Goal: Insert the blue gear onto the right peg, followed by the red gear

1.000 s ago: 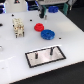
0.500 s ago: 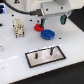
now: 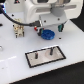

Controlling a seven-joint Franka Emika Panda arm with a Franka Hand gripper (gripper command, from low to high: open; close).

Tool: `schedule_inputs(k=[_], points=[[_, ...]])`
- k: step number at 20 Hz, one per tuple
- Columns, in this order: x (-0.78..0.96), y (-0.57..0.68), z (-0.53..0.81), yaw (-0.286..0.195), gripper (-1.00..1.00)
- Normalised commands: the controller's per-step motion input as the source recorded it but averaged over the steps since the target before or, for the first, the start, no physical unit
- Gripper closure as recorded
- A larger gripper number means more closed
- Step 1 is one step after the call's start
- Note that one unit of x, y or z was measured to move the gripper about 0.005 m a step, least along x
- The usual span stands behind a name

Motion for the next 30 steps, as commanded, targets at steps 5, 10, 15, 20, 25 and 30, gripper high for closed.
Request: schedule_inputs(k=[5,10,15,20,25,30], points=[[-0.21,-0.01,-0.28,0.000,1.00],[-0.25,0.00,-0.15,0.000,1.00],[-0.25,0.00,-0.12,0.000,1.00],[-0.22,0.01,-0.09,0.000,1.00],[0.09,0.01,0.26,0.000,1.00],[0.32,0.00,0.47,0.000,1.00]])
